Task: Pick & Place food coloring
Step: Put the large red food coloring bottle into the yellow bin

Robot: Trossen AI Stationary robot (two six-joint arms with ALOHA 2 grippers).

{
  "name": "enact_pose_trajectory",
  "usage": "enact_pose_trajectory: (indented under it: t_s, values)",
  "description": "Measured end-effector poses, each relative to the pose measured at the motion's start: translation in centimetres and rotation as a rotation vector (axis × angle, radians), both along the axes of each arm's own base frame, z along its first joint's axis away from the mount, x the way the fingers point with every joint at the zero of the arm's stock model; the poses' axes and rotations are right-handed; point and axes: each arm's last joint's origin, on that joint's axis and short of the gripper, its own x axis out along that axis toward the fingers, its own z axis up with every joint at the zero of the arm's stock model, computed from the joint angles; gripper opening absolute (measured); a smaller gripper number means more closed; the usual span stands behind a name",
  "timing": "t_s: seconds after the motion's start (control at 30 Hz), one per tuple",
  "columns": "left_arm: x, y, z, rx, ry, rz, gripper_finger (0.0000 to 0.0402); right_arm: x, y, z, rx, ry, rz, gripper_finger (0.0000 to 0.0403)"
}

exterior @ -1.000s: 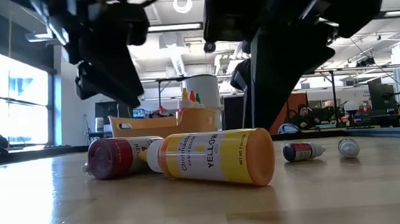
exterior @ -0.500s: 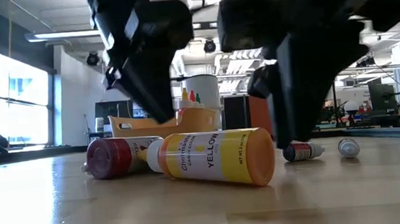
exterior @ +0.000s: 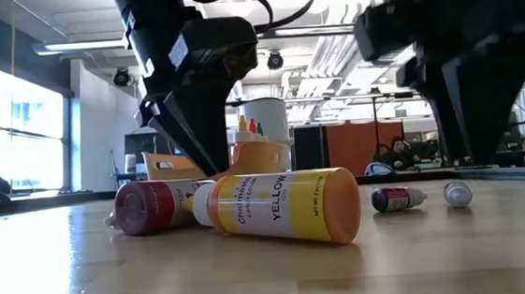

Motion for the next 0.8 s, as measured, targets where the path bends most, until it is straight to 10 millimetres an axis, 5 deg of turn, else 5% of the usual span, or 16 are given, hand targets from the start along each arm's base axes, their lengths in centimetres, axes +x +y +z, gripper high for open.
enact_pose_trajectory:
  t_s: [0.4, 0.8]
  values:
    - [0.6, -0.3, -1.6, -0.05, 0.027, -0.017, 0.0122, -3.4, 2.4, 5.1, -0.18, -0.27, 0.061, 0.0185]
    - [0.3, -0.6, -1.9, -0.119, 0.089, -0.09, 0.0122, -4.5, 4.3, 5.7, -0.147, -0.321, 0.143, 0.0184]
